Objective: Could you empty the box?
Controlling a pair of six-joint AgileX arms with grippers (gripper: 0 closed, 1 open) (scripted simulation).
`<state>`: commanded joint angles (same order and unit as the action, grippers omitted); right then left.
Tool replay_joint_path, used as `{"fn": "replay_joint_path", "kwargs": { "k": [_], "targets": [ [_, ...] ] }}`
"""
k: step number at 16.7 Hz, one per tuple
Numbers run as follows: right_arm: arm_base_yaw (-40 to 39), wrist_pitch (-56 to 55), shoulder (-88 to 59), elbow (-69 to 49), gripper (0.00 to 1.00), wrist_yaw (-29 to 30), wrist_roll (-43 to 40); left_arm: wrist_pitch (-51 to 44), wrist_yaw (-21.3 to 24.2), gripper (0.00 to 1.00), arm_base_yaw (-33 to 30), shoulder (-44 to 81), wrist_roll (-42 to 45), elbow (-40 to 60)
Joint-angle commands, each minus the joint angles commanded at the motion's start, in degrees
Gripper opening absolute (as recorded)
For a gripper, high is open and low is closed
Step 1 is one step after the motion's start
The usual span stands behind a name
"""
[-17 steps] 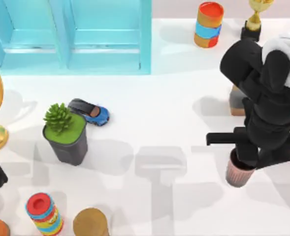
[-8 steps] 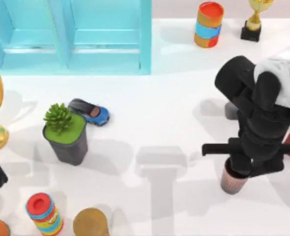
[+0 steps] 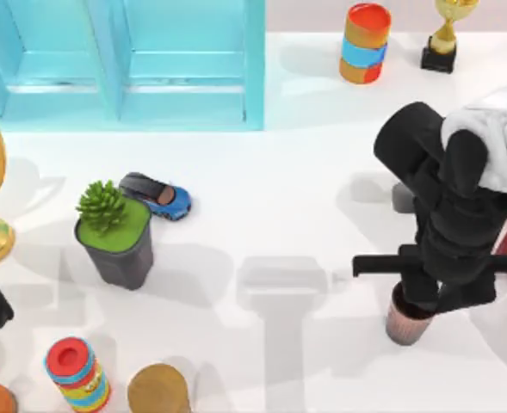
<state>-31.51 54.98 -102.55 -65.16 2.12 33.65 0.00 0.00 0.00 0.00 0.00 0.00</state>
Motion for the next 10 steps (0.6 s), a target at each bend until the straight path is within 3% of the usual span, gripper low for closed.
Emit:
{"fn": "replay_joint_path", "kwargs": {
  "k": [9, 10],
  "targets": [
    [0.0, 0.0, 0.0, 0.0, 0.98, 0.0, 0.0, 0.0, 0.0, 1.0, 0.0, 0.0, 0.0, 0.0],
    [0.0, 0.0, 0.0, 0.0, 1.0, 0.0, 0.0, 0.0, 0.0, 1.0, 0.0, 0.0, 0.0, 0.0]
  ]
}}
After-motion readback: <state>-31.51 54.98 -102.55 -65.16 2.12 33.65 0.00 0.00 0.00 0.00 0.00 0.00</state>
